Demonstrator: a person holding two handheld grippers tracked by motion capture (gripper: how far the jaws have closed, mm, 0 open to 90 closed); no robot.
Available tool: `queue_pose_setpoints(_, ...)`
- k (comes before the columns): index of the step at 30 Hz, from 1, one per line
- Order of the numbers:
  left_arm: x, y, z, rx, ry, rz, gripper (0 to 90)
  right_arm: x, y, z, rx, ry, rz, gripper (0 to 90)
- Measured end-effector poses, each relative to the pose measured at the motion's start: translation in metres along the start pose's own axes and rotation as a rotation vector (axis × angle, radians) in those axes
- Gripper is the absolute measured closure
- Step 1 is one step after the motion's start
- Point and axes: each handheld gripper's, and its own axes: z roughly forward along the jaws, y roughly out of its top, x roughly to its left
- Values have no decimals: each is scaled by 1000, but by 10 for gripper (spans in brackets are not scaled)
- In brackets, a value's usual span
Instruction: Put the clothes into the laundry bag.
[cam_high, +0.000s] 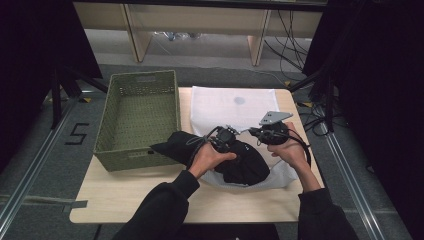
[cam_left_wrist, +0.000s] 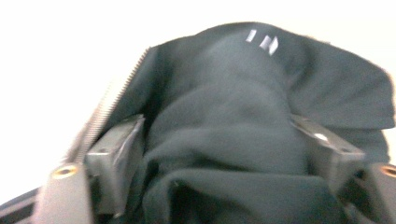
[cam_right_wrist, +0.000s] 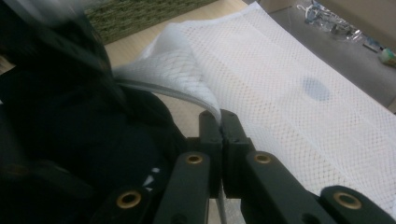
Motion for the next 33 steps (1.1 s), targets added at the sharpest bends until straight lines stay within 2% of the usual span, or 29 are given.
queue_pose_setpoints(2,0,2,-28,-46,-2,32,213,-1,-1,1,-1,10,0,900)
queue_pose_setpoints(3,-3,3,-41,-102,1,5,205,-1,-1,1,-3,10,-2,900)
queue_pose_setpoints(4,-2,2,-59,-118,14,36,199,-1,-1,0,-5,4,-10,900)
queue_pose_setpoints(5,-1,1,-71,-123,39,59,200,1,0,0,-10,0,2,900)
queue_pose_setpoints(6,-1,1,-71,-123,39,59,199,1,0,0,-10,0,2,900)
queue_pose_setpoints(7,6,-5,-97,-127,100,79,203,2,1,0,-9,8,-6,900)
queue_pose_setpoints(8,6,-5,-97,-127,100,79,209,2,1,0,-10,7,-6,900)
queue_pose_setpoints(9,18,-17,-118,-121,156,85,214,2,1,0,-14,1,-10,900)
queue_pose_setpoints(10,18,-17,-118,-121,156,85,217,2,1,0,-14,1,-10,900)
queue_pose_setpoints(11,34,-32,-130,-125,195,38,219,2,2,1,-13,6,-5,900)
queue_pose_setpoints(12,42,-40,-134,-124,209,17,225,2,2,1,-16,5,-20,900)
queue_pose_setpoints(13,49,-47,-136,-121,219,-15,228,2,2,1,-7,5,-16,900)
queue_pose_setpoints(15,61,-60,-139,-98,239,-14,242,2,1,2,-10,-7,-21,900)
queue_pose_setpoints(17,70,-70,-136,-103,239,-46,287,2,1,2,-7,4,-6,900)
queue_pose_setpoints(18,75,-74,-136,-94,230,-53,326,2,1,3,-5,5,-7,900)
queue_pose_setpoints(20,80,-80,-133,-114,209,-77,495,2,1,3,-3,0,-7,900)
queue_pose_setpoints(21,83,-82,-133,-109,197,-70,536,2,1,3,-2,3,-4,900)
queue_pose_setpoints(22,84,-82,-132,-119,196,-74,602,1,1,3,-3,0,-15,900)
queue_pose_setpoints(23,85,-83,-132,-125,176,-80,621,2,1,3,-1,1,-3,900)
queue_pose_setpoints(24,85,-83,-132,-125,176,-80,670,2,1,3,-1,1,-3,900)
queue_pose_setpoints(25,87,-83,-133,-125,137,-78,708,3,0,3,8,7,9,900)
queue_pose_setpoints(28,84,-83,-134,-129,146,-54,754,2,0,4,0,16,1,900)
queue_pose_setpoints(29,83,-83,-134,-145,152,-55,771,2,0,4,2,13,-2,900)
queue_pose_setpoints(33,81,-84,-136,-152,150,-59,800,2,1,3,-8,2,-12,900)
